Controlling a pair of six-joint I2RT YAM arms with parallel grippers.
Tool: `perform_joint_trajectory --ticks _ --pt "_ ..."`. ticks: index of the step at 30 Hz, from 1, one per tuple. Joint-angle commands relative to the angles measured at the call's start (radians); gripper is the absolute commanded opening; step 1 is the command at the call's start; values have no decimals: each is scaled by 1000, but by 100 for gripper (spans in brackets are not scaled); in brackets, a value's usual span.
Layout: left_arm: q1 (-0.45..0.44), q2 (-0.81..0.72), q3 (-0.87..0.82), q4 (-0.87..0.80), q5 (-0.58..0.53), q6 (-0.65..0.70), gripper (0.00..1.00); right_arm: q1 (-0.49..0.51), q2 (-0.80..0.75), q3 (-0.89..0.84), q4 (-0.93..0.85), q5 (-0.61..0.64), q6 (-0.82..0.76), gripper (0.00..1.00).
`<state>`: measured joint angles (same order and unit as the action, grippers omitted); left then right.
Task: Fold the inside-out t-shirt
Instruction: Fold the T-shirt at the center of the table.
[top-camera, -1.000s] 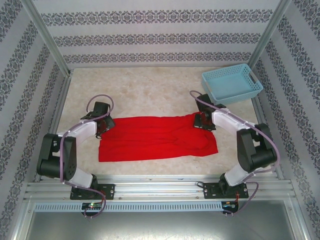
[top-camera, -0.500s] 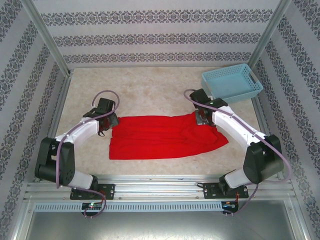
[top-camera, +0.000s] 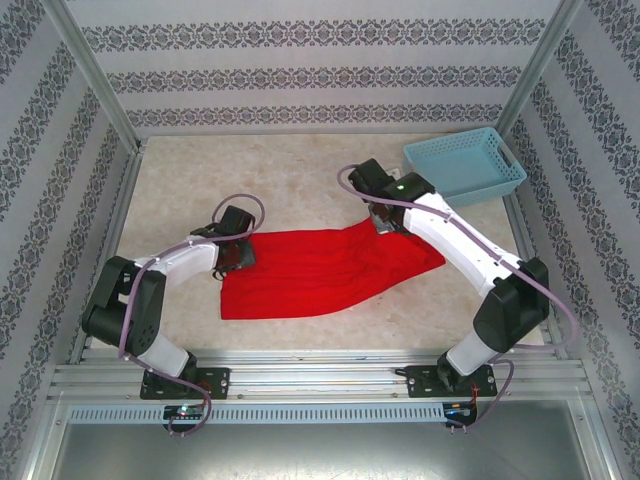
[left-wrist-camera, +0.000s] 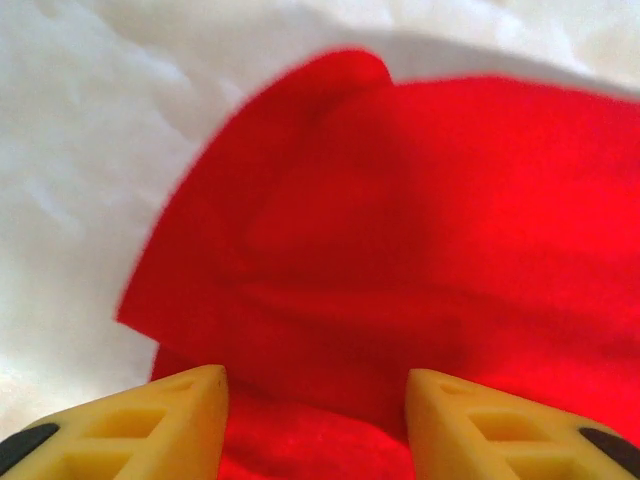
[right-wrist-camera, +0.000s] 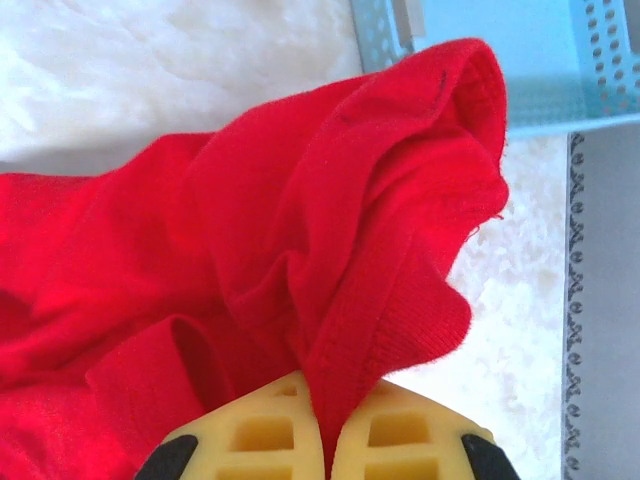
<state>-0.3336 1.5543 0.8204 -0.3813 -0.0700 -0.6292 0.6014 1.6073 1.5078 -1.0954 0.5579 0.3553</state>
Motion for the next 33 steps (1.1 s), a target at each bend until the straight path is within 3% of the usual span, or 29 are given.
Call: perform_joint_trajectory --ticks 1,8,13,20,26,33 --pt "-14 -48 -56 31 -9 -47 49 74 63 106 -93 38 -1 0" --pt "-13 -230 -150 18 -89 -63 46 231 228 285 -103 -128 107 0" --pt "-11 -208 -215 59 -67 -87 42 293 290 355 -18 -270 190 0" --pt "-19 -121 -337 259 69 -160 28 324 321 376 158 -477 306 0" --pt "-31 -130 -366 290 67 -174 23 328 372 403 248 -578 389 0" --pt "-32 -252 -410 274 28 -188 22 330 442 437 312 -588 450 0"
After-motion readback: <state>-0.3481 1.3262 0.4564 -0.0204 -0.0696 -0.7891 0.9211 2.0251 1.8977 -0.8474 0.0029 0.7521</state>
